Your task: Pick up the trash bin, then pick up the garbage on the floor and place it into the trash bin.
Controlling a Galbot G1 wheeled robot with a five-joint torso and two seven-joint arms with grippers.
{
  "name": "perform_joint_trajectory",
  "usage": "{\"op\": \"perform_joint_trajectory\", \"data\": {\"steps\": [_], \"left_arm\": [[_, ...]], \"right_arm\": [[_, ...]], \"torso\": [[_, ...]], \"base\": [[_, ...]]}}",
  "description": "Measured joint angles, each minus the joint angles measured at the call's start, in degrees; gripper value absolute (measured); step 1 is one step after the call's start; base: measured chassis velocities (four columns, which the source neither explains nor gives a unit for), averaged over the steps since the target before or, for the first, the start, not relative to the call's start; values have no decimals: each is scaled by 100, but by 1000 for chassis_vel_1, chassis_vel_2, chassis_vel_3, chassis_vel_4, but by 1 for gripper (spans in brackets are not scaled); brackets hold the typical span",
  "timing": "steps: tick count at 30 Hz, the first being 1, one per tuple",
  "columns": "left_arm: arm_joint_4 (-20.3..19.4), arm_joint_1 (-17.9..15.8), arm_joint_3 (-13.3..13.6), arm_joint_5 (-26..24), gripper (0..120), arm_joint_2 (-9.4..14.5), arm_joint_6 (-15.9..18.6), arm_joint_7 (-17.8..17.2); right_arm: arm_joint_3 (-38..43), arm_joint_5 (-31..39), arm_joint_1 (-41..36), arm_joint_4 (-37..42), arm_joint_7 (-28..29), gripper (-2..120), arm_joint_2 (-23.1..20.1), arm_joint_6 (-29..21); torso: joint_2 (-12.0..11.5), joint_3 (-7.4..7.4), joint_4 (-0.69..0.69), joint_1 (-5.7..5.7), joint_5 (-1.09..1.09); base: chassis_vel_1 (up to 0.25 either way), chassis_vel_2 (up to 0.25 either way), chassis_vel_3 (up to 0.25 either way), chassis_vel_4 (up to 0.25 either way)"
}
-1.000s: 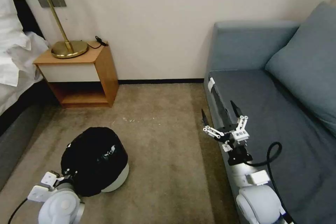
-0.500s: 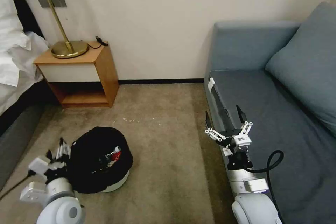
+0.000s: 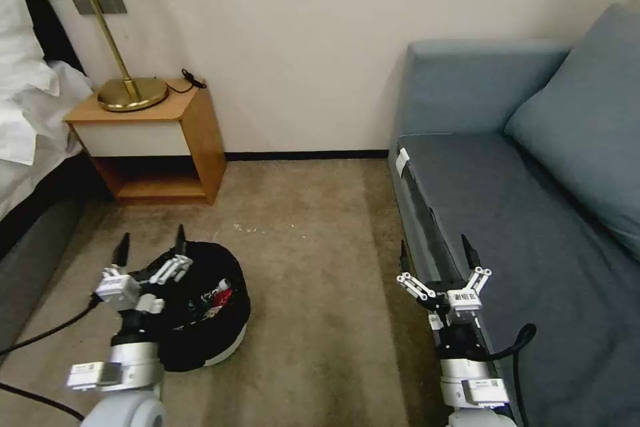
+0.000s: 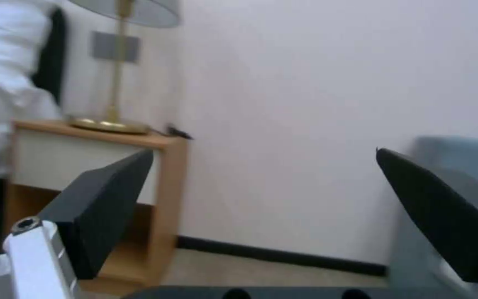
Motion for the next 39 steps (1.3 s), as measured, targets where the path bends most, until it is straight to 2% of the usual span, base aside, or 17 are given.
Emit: {"op": "perform_joint_trajectory", "data": {"steps": [2, 5, 15, 39], "left_arm": [[-83, -14, 137, 71, 100, -28, 104, 113], [-165, -42, 178, 76, 100, -40, 179, 136], [-356, 43, 38, 282, 100, -92, 360, 90], [-356, 40, 28, 265, 100, -94, 369, 58]], "right_arm": [[144, 69, 104, 50, -198, 100, 259, 150], [213, 173, 167, 53, -395, 100, 378, 294], [237, 250, 314, -88, -832, 100, 451, 724], [233, 251, 321, -110, -847, 100, 459, 740]], "torso": [[0, 0, 0, 0, 0], [-1, 0, 0, 0, 0], [-1, 0, 0, 0, 1], [-1, 0, 0, 0, 0]], "base": [[0, 0, 0, 0], [0, 0, 0, 0], [0, 0, 0, 0], [0, 0, 0, 0]]}}
